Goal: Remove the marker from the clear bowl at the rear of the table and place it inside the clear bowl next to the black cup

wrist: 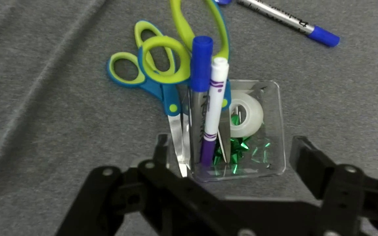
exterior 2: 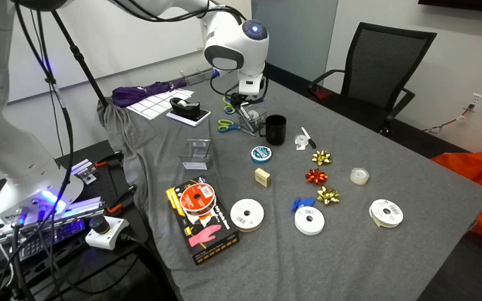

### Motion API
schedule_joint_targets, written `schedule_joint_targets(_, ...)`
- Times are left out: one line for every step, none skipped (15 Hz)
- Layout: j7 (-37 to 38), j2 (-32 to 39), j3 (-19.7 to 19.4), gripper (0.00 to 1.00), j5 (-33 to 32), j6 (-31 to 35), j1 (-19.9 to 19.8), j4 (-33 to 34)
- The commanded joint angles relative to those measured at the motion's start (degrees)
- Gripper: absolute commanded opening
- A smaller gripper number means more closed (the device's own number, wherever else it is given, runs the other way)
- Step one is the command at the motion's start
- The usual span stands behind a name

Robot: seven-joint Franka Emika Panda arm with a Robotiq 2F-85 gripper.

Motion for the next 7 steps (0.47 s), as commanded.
schedule_joint_targets(-4.2, -8.7, -1.5, 1.00, -1.5, 3.7, 0.6, -11.0)
schedule_joint_targets(-4.6, -10.1, -2.1, 1.00, -2.5, 4.2, 0.9, -12.8)
schedule_joint_targets(-5.1, -11.3, -2.4, 1.00, -3.4, 4.5, 1.0, -14.5)
schedule_joint_targets(-5.5, -12.7, -2.7, 1.00, -4.7, 4.7, 1.1, -16.3)
schedule_joint_targets(-6.3, -14.0, -3.0, 1.00, -6.0, 4.5, 0.9, -18.4)
schedule_joint_targets(-6.8, -15.2, -3.1, 1.00, -7.4, 4.4, 0.9, -20.0)
schedule_joint_targets(-7.7, -16.5, -3.2, 1.00, -8.5, 3.8, 0.6, -22.0)
